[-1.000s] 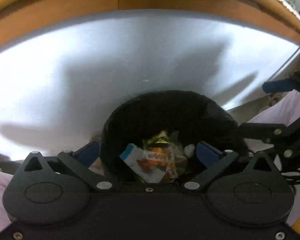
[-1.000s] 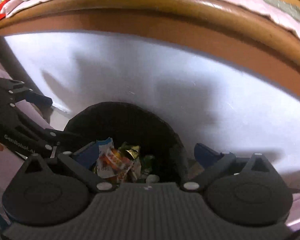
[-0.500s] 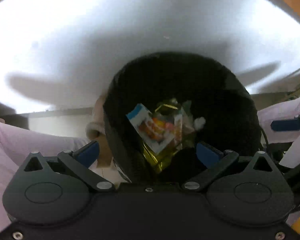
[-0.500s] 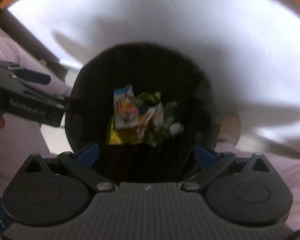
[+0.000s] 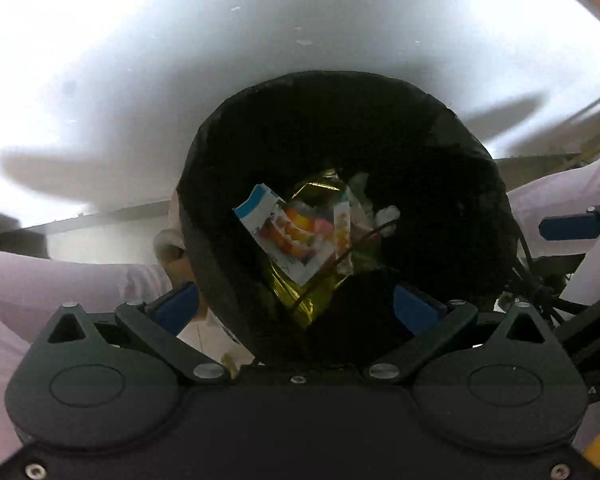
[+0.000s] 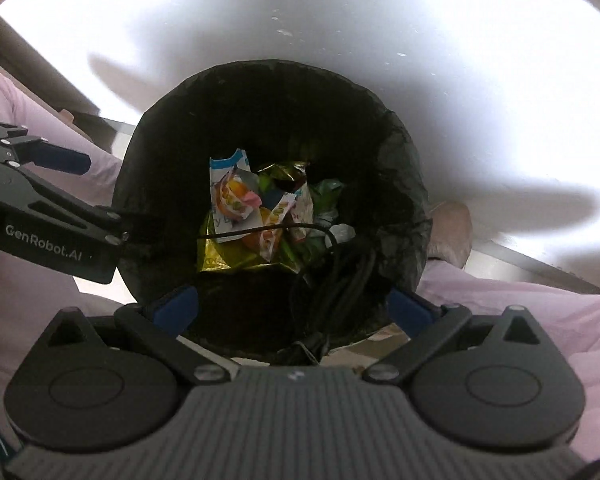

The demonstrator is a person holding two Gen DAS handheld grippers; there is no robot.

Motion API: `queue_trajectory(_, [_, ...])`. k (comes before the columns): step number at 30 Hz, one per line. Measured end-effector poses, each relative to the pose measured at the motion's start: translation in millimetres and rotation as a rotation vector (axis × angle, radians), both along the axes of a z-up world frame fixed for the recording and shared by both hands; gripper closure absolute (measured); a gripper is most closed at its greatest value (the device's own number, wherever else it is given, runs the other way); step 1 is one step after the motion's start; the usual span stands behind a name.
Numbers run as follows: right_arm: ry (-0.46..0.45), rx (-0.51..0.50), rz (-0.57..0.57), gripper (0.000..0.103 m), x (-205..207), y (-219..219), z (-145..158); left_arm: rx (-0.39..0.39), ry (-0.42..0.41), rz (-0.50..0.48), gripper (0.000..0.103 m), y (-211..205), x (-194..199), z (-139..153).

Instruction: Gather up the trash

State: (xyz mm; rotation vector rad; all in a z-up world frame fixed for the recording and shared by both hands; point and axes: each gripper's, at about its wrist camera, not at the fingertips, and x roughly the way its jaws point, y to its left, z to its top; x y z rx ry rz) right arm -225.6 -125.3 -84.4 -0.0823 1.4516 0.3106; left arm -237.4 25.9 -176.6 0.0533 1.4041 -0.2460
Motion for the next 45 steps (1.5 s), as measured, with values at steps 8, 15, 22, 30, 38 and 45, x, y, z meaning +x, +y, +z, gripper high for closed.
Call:
queue_trajectory(8, [-0.002, -0.004, 0.001, 0.0, 0.2, 1.0, -1.1, -0.001, 0.001, 0.002, 0.0, 0.9, -0.5, -2.2])
queue_trajectory(15, [-0.008, -0.011, 0.004, 0.0, -0.6, 3.6, -1.0, -0.006, 0.003, -0.007, 0.0, -0.5, -1.2, -2.9])
queue_trajectory(22, [-0.008, -0.011, 0.005, 0.0, -0.5, 4.0, -1.0, -0.005, 0.012, -0.003, 0.0, -1.1, -1.9, -3.4])
queue_trajectory(30, [-0.016, -0.019, 0.011, 0.0, -0.3, 7.2, 0.6, -0.006, 0.021, 0.001, 0.0, -1.0, -2.4, -4.5])
queue_trajectory(38, [-0.023, -0.015, 0.001, 0.0, 0.2, 8.6, 0.9, -0.003, 0.029, -0.016, 0.0, -3.4, -3.4, -6.2])
queue_trajectory(45, [-0.023, -0.009, -0.005, 0.0, 1.1, 6.0, 0.9, 0.001, 0.03, -0.029, 0.0, -5.6, -4.7, -6.6])
